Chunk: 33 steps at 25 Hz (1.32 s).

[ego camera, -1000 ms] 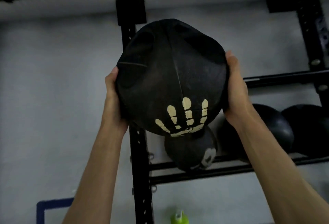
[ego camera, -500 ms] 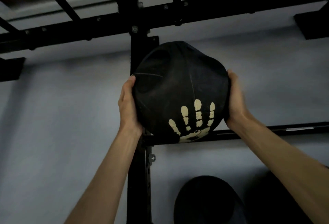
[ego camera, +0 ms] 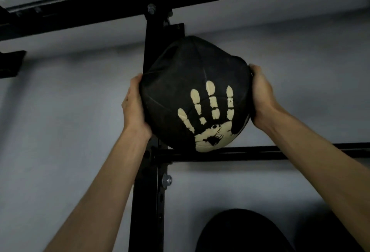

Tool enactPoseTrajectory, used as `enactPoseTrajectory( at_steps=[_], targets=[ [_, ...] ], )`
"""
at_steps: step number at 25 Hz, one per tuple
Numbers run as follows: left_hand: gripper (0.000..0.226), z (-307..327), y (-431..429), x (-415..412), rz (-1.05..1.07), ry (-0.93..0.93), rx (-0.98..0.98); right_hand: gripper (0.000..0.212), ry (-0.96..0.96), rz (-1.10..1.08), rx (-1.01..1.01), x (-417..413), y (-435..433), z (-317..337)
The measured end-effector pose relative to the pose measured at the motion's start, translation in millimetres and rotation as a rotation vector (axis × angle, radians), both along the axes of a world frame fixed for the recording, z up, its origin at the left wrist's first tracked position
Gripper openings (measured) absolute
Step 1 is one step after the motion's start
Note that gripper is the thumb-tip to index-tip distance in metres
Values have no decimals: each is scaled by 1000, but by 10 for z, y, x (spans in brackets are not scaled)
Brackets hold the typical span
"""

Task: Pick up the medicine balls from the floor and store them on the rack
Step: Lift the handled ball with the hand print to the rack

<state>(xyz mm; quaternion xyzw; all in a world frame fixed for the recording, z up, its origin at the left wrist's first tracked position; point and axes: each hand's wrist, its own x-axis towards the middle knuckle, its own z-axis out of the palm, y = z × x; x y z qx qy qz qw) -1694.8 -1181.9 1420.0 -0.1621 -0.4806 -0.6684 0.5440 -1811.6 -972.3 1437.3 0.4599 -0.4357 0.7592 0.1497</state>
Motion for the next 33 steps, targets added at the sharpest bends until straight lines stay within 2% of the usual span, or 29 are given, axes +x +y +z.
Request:
enactPoseTrajectory(
  at_steps=[2,5,7,10,13,15,16,18,21,24,33],
  targets=[
    [53,33,-99,-56,-14,-14,22,40,55,-40,-78,-58,-106,16],
    [40,141,-189,-97,1,-30,95,36,301,-185,-243,-145,-254,-21],
    [28,189,-269,-159,13,-5,150,34,412,-263,-246,-196,-343,21],
    [16,212,-318,-271,143,148,168,35,357,-355,-180,-233,-368,183],
    [24,197,-222,-319,387,369,-73,37,272,-374,-98,-351,-352,225],
    [29,225,-155,-358,486,392,-322,40,212,-354,-68,-457,-338,222],
    [31,255,-139,-385,512,358,-413,41,182,-339,-59,-500,-340,225],
    [33,340,-140,-426,516,265,-479,43,130,-328,-77,-550,-359,195],
    [37,462,-196,-482,474,159,-472,44,229,-423,-161,-589,-438,-9],
    [38,524,-224,-537,411,58,-475,51,310,-517,-133,-602,-472,-138],
    [45,820,-58,-810,536,-263,-635,55,120,-499,25,-884,-394,-179]
  ],
)
